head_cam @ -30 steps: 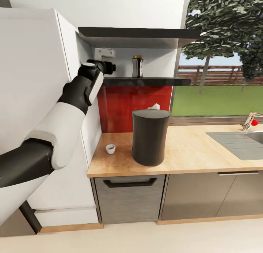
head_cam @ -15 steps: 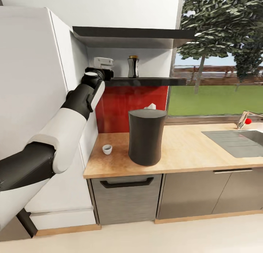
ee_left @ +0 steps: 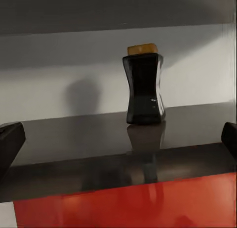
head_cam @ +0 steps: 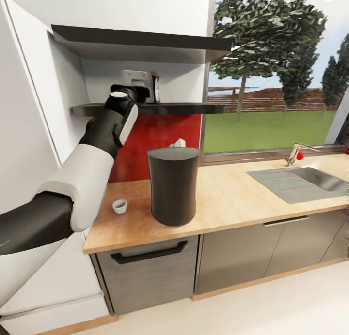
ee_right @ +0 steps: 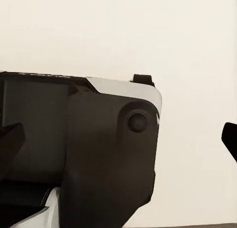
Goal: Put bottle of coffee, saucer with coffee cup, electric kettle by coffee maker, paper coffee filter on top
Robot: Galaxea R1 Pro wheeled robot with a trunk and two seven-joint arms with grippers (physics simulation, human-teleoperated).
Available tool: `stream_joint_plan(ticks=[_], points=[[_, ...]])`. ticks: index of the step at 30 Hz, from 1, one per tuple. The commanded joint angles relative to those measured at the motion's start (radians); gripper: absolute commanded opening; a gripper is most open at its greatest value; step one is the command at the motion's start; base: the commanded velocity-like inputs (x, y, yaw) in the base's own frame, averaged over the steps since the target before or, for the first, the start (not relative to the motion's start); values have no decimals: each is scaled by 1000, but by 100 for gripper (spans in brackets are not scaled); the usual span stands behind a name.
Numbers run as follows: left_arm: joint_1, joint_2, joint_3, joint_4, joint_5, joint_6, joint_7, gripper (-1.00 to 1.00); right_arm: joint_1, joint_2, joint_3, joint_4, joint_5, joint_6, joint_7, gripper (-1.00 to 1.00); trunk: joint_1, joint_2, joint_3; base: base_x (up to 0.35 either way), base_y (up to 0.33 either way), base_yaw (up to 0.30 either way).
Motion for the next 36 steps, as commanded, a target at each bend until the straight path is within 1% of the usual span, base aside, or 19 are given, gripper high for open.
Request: stream_joint_plan(ticks=[1, 5, 12, 18, 26, 33, 36], points=[[-1, 0, -2, -12, -5, 7, 3, 100, -1, 0, 8, 0, -9, 4, 2, 100, 1, -1, -1, 179, 0, -133], [-2, 0, -2, -35, -6, 9, 3, 100, -1, 0, 9, 0, -8, 3, 2, 100, 1, -1, -1, 65, 0, -48], [0, 0, -1, -41, -7, 8, 10, 100, -1, 0, 9, -2, -6, 3, 2, 100, 1, -1, -1, 29, 0, -2], [4, 0, -3, -42, -7, 6, 55, 100, -1, 0, 8, -2, -8, 1, 2, 100, 1, -1, -1, 262, -9, 0], [7, 0, -3, -41, -7, 6, 58, 100, -1, 0, 8, -2, -8, 0, 2, 100, 1, -1, -1, 308, -101, 0], [7, 0, -3, -42, -8, 4, 59, 100, -1, 0, 9, -2, -7, 0, 2, 100, 1, -1, -1, 73, -21, 0], [7, 0, -3, -42, -9, 4, 59, 100, -1, -1, 9, -1, -7, 0, 2, 100, 1, -1, -1, 206, -36, 0]])
